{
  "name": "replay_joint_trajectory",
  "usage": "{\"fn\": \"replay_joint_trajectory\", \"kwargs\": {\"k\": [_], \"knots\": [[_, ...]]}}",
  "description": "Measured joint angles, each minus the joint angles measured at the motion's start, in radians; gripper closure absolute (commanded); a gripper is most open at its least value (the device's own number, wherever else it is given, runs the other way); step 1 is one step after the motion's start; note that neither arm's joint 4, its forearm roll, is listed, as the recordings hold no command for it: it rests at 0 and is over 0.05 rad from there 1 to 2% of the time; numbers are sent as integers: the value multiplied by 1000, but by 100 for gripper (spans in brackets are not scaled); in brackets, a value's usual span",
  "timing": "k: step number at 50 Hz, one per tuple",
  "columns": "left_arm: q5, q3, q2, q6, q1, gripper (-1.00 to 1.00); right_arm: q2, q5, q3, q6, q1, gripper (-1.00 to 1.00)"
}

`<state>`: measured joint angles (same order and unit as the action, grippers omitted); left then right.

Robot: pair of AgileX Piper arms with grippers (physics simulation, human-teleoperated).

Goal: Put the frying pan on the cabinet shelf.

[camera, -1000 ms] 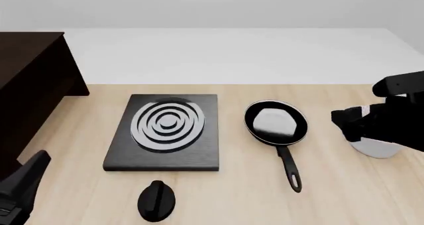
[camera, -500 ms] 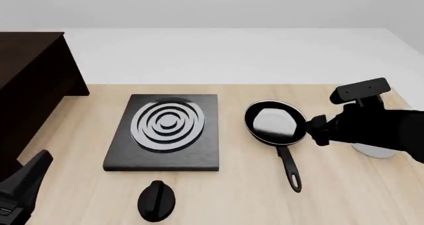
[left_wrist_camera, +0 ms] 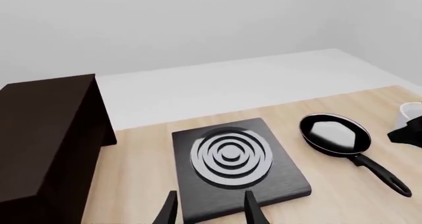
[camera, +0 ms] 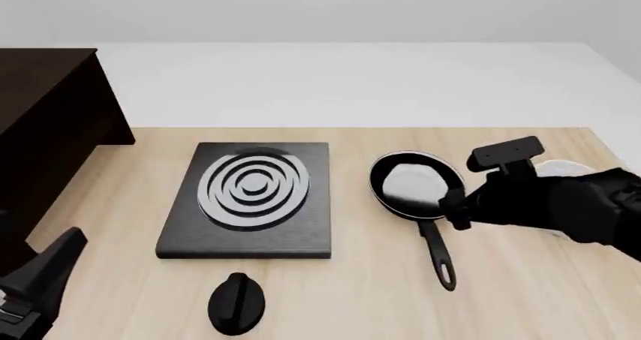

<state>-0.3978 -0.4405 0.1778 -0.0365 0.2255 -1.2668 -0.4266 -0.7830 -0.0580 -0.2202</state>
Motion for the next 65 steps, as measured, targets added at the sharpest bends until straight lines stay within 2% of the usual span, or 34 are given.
{"fn": "replay_joint_trajectory", "kwargs": {"k": [11, 30, 65], "knots": [[3, 7, 4, 15, 8, -100, -54, 62, 48, 15, -8, -100], [6, 20, 8, 33, 25, -100, -108, 114, 92, 28, -11, -100], [11, 36, 8, 23, 25, -100, -243, 189, 99, 30, -32, -100]]}}
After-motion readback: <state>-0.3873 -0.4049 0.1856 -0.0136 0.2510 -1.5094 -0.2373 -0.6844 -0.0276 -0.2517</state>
